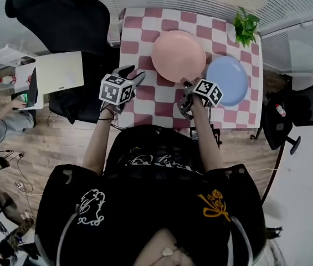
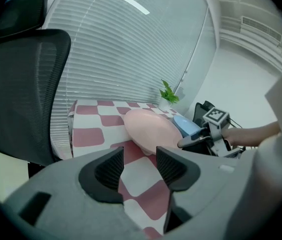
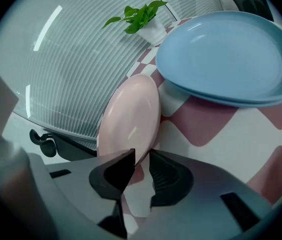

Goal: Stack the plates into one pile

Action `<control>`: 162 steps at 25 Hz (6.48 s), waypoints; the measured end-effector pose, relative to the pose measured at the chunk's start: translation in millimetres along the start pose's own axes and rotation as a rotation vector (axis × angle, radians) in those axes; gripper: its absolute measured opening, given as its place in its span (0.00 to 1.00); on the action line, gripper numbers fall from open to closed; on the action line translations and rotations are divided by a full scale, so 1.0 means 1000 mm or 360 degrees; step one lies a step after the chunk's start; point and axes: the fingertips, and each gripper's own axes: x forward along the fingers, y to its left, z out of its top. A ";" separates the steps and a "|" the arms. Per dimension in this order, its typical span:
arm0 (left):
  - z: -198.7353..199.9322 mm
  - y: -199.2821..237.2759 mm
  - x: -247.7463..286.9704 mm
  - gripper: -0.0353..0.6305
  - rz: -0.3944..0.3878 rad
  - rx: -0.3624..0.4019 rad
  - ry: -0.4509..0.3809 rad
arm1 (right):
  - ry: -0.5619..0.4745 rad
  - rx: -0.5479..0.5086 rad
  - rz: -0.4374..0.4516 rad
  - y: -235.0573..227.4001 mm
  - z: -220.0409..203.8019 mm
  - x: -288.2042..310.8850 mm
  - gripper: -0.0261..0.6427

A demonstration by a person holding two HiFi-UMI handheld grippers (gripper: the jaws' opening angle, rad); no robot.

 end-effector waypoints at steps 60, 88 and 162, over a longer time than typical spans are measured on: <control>0.012 -0.272 0.157 0.25 0.0088 -0.0075 0.0005 | -0.0048 -0.0495 0.0112 -0.169 0.130 -0.219 0.16; 0.003 -0.281 0.175 0.32 0.0177 -0.0044 0.0082 | -0.0160 -0.0616 0.0180 -0.179 0.181 -0.223 0.27; -0.127 -0.524 -0.083 0.27 -0.0042 0.0227 -0.0564 | -0.0384 -0.1710 0.0559 -0.142 -0.122 -0.441 0.09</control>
